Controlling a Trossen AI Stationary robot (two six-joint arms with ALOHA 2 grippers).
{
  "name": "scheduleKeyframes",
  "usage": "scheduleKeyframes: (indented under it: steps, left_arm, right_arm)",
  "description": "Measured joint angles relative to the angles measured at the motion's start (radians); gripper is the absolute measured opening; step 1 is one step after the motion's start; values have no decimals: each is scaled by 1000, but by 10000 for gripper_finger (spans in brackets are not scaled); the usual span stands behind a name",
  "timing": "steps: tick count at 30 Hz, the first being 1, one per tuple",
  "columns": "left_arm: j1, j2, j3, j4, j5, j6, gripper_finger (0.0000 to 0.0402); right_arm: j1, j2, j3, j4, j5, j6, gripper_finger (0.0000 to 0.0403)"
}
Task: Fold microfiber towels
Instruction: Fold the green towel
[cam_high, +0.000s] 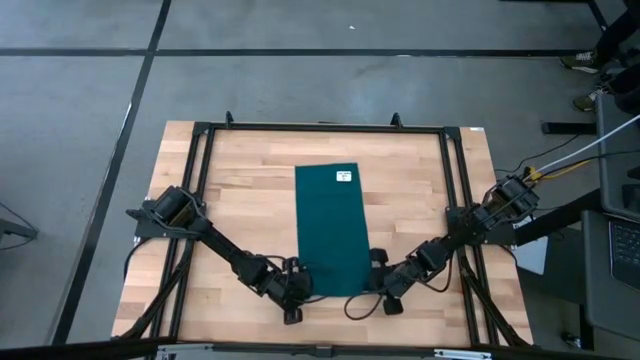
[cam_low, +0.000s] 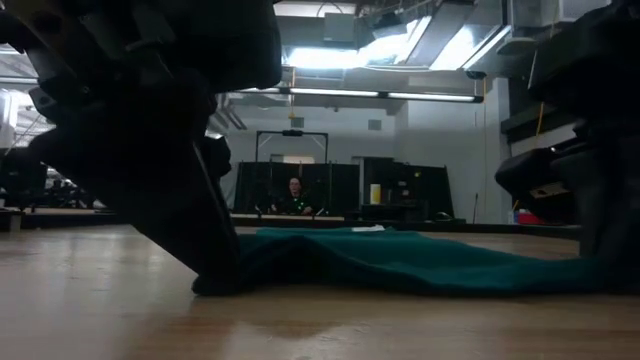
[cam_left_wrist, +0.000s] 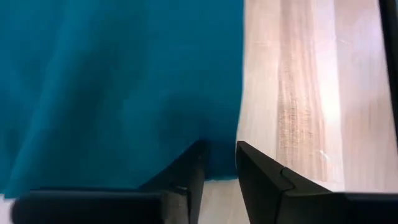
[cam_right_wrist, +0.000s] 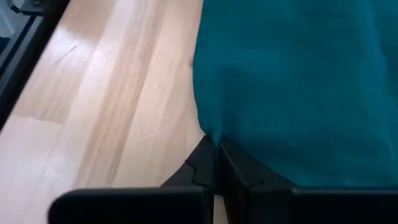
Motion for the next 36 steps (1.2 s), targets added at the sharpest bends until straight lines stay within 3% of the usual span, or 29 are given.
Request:
scheduleKeyframes:
  steps: [7, 17, 22, 27, 36]
  left_arm:
    - [5, -2, -1, -6, -12, -22, 9]
    - [0, -53, -7, -41, -70, -74, 3]
    - [-13, -147, -4, -94, -117, -101, 3]
    - [-23, -263, -1, -127, -231, -112, 2]
    - [104, -280, -2, -154, -283, -22, 2]
  right_arm:
    - [1, 3, 24, -23, -13, 4, 10]
    - [13, -27, 83, -71, -7, 4, 5]
    - [39, -123, 130, -192, 31, 4, 5]
    - [42, -211, 144, -314, 92, 11, 3]
    - [-86, -213, 139, -349, 127, -93, 3]
